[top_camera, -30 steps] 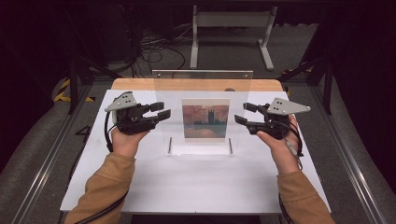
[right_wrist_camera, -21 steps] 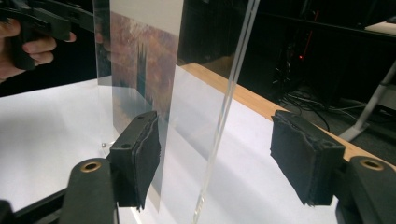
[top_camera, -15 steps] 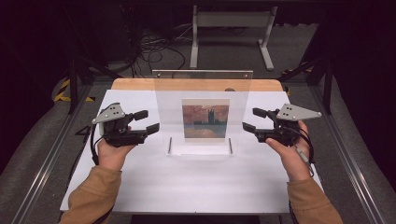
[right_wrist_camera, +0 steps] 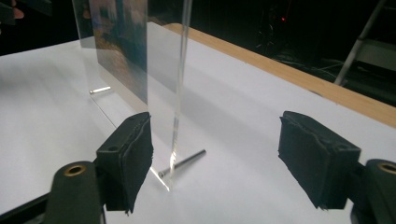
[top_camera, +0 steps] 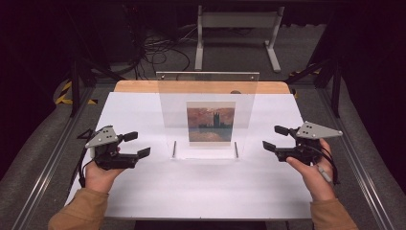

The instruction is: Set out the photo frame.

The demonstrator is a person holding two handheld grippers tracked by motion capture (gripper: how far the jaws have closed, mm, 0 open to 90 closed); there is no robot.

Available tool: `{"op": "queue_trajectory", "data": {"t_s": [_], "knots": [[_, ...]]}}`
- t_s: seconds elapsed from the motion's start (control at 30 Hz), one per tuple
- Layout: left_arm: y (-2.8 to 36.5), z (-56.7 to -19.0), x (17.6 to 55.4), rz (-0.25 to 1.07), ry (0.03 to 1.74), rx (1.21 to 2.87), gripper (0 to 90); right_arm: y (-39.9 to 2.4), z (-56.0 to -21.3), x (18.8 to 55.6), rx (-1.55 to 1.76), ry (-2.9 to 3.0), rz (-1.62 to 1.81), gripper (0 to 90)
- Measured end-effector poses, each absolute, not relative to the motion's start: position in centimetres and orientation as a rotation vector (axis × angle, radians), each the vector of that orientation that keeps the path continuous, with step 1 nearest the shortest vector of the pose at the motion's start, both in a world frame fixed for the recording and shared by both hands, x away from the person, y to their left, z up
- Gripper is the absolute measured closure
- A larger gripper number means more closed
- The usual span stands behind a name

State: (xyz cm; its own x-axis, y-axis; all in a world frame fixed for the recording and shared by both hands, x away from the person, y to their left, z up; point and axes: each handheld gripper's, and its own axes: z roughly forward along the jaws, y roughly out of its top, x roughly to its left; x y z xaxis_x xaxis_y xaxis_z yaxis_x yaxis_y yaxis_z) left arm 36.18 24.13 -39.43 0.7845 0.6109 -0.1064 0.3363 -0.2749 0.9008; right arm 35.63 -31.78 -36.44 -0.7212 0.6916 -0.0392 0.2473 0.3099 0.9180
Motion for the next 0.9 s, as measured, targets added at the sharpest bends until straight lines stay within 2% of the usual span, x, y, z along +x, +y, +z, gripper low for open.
{"op": "queue_trajectory", "data": {"t_s": [0.27,0.43,0.57,0.9], "knots": [[25.7,-42.2,35.9,0.340,0.716,1.877,19.4,-33.3,-39.4,35.0,0.871,2.173,1.337,24.0],[26.5,-43.6,35.8,0.242,0.767,1.803,20.3,-34.1,-41.0,34.8,0.905,2.171,1.371,22.6],[26.9,-44.4,35.5,0.324,0.758,1.825,20.6,-34.7,-42.3,34.7,0.897,2.169,1.333,22.5],[26.9,-45.3,35.8,0.342,0.754,1.791,19.7,-35.3,-43.9,35.0,0.941,2.136,1.360,21.1]]}}
